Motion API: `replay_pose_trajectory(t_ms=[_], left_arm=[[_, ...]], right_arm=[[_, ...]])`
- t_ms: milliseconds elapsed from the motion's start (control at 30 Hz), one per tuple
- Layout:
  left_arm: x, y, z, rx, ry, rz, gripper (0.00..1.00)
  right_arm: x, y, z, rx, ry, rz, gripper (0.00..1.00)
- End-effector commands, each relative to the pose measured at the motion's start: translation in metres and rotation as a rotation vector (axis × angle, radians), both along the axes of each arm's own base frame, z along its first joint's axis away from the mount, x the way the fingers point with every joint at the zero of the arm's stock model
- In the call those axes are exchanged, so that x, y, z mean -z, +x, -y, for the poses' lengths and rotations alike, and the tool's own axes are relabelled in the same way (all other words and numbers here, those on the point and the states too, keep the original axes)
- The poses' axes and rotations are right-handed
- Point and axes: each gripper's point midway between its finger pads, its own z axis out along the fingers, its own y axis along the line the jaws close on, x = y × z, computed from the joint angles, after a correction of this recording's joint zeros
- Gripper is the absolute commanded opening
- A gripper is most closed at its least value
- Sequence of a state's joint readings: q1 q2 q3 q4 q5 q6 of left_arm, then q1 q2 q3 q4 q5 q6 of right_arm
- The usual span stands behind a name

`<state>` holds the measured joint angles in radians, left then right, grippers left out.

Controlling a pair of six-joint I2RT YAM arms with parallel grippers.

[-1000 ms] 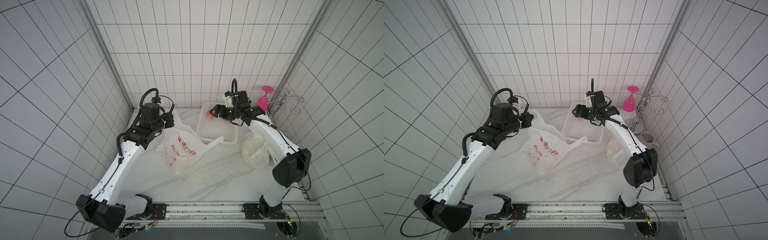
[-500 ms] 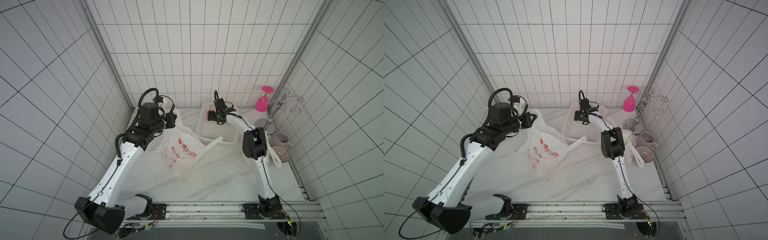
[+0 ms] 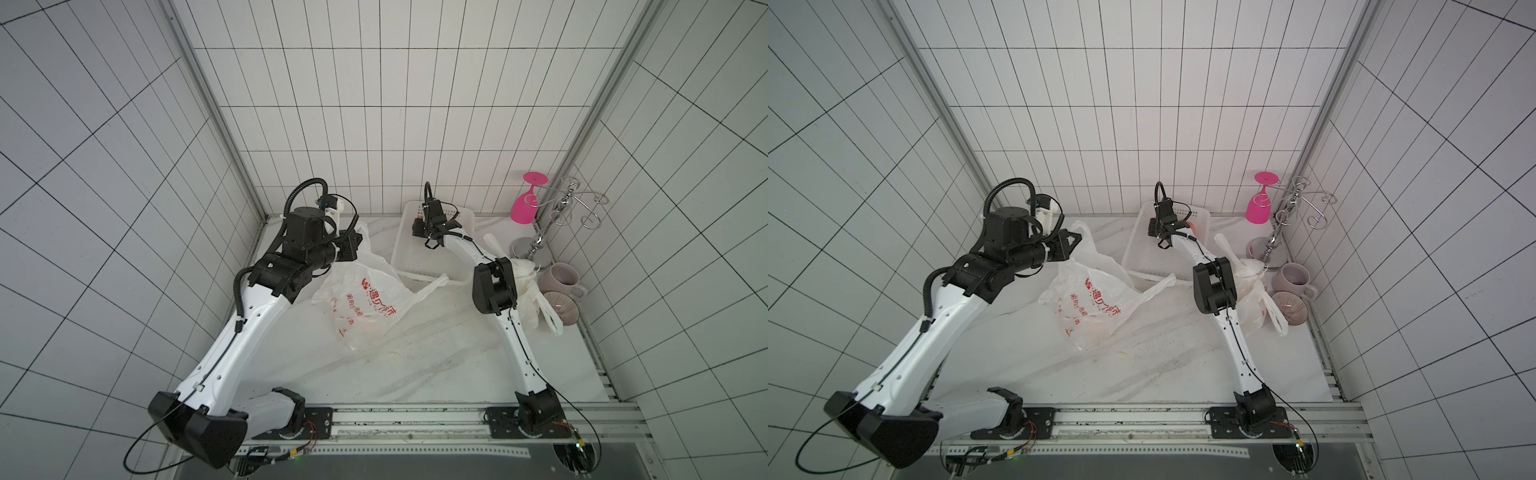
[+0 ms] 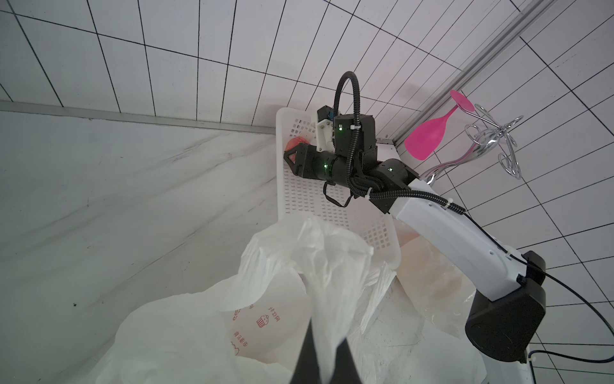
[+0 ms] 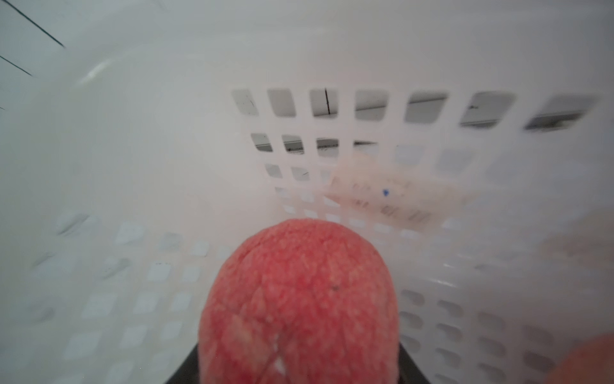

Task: Place the peach into a plastic bag & tie a knot
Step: Pick up the peach from the basket, then place the peach in the plastic bag.

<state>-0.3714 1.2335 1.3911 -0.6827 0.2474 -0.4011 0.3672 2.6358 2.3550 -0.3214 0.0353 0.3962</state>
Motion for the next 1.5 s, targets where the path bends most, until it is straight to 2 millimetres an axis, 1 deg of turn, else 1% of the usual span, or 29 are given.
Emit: replay_pose_trajectory(t_ms=[0, 67, 133, 167, 200, 233, 300, 400, 500, 567, 600, 633, 700, 767, 800, 833, 867, 900, 933, 1000, 1033, 1100, 1167, 1267, 1333, 1367, 1400, 1433, 1467], left_arm=[[-0.012, -0.002, 0.000, 0.012, 0.012, 0.044, 0.00], [-0.015, 0.000, 0.000, 0.022, 0.026, 0.063, 0.00], [-0.019, 0.001, 0.001, 0.032, 0.034, 0.082, 0.00], [-0.023, 0.001, 0.003, 0.043, 0.032, 0.093, 0.00], [-0.027, 0.001, 0.006, 0.061, 0.026, 0.104, 0.00], [-0.032, -0.001, 0.009, 0.084, 0.016, 0.118, 0.00], [-0.044, -0.005, 0.016, 0.124, -0.013, 0.143, 0.00], [-0.059, -0.012, 0.024, 0.164, -0.052, 0.166, 0.00], [-0.064, -0.018, 0.028, 0.182, -0.063, 0.175, 0.00], [-0.062, -0.020, 0.030, 0.189, -0.064, 0.171, 0.00], [-0.060, -0.020, 0.032, 0.191, -0.062, 0.166, 0.00], [-0.059, -0.021, 0.033, 0.193, -0.062, 0.166, 0.00], [-0.062, -0.025, 0.035, 0.207, -0.071, 0.169, 0.00], [-0.067, -0.028, 0.035, 0.209, -0.081, 0.183, 0.00], [-0.068, -0.029, 0.034, 0.210, -0.080, 0.191, 0.00], [-0.068, -0.030, 0.034, 0.212, -0.077, 0.194, 0.00], [-0.067, -0.030, 0.033, 0.209, -0.070, 0.193, 0.00], [-0.064, -0.030, 0.032, 0.203, -0.062, 0.192, 0.00], [-0.063, -0.029, 0.030, 0.196, -0.057, 0.191, 0.00], [-0.062, -0.027, 0.027, 0.180, -0.054, 0.193, 0.00], [-0.062, -0.027, 0.024, 0.171, -0.055, 0.197, 0.00], [-0.061, -0.023, 0.018, 0.146, -0.058, 0.198, 0.00], [-0.060, -0.020, 0.009, 0.121, -0.063, 0.198, 0.00], [-0.056, -0.013, -0.007, 0.056, -0.047, 0.194, 0.00], [-0.050, -0.009, -0.014, 0.018, -0.014, 0.183, 0.00], [-0.047, -0.008, -0.014, 0.015, -0.007, 0.174, 0.00], [-0.043, -0.008, -0.013, 0.019, -0.007, 0.165, 0.00], [-0.041, -0.009, -0.011, 0.028, -0.016, 0.161, 0.00], [-0.039, -0.009, -0.008, 0.040, -0.029, 0.157, 0.00]], right_arm=[[-0.103, -0.019, 0.002, -0.017, 0.096, 0.144, 0.39], [-0.135, -0.048, 0.002, -0.044, 0.152, 0.138, 0.34], [-0.165, -0.085, -0.004, -0.095, 0.250, 0.112, 0.31], [-0.181, -0.107, -0.009, -0.133, 0.303, 0.098, 0.30], [-0.197, -0.130, -0.017, -0.183, 0.339, 0.092, 0.29], [-0.205, -0.150, -0.025, -0.233, 0.356, 0.083, 0.29], [-0.225, -0.198, -0.043, -0.348, 0.365, 0.055, 0.28], [-0.231, -0.262, -0.068, -0.506, 0.369, -0.011, 0.25], [-0.226, -0.308, -0.092, -0.601, 0.400, -0.068, 0.20], [-0.220, -0.335, -0.117, -0.677, 0.415, -0.108, 0.19], [-0.215, -0.344, -0.130, -0.712, 0.425, -0.125, 0.19], [-0.209, -0.349, -0.141, -0.736, 0.428, -0.146, 0.19], [-0.189, -0.351, -0.156, -0.752, 0.432, -0.202, 0.18], [-0.170, -0.349, -0.165, -0.752, 0.436, -0.248, 0.18], [-0.159, -0.347, -0.167, -0.743, 0.424, -0.262, 0.22], [-0.147, -0.345, -0.166, -0.728, 0.403, -0.285, 0.30], [-0.140, -0.344, -0.164, -0.721, 0.381, -0.299, 0.38], [-0.135, -0.340, -0.159, -0.705, 0.347, -0.304, 0.52], [-0.137, -0.337, -0.154, -0.693, 0.320, -0.291, 0.66], [-0.150, -0.334, -0.144, -0.688, 0.293, -0.251, 0.84], [-0.159, -0.336, -0.140, -0.701, 0.287, -0.233, 0.91], [-0.170, -0.340, -0.134, -0.719, 0.305, -0.241, 0.96], [-0.181, -0.346, -0.126, -0.741, 0.349, -0.261, 0.97], [-0.205, -0.345, -0.103, -0.721, 0.400, -0.244, 0.94], [-0.223, -0.333, -0.075, -0.655, 0.398, -0.192, 0.91], [-0.227, -0.323, -0.060, -0.607, 0.381, -0.165, 0.91], [-0.224, -0.305, -0.039, -0.529, 0.332, -0.136, 0.90], [-0.210, -0.283, -0.014, -0.423, 0.237, -0.117, 0.90], [-0.191, -0.263, 0.009, -0.320, 0.139, -0.121, 0.89]])
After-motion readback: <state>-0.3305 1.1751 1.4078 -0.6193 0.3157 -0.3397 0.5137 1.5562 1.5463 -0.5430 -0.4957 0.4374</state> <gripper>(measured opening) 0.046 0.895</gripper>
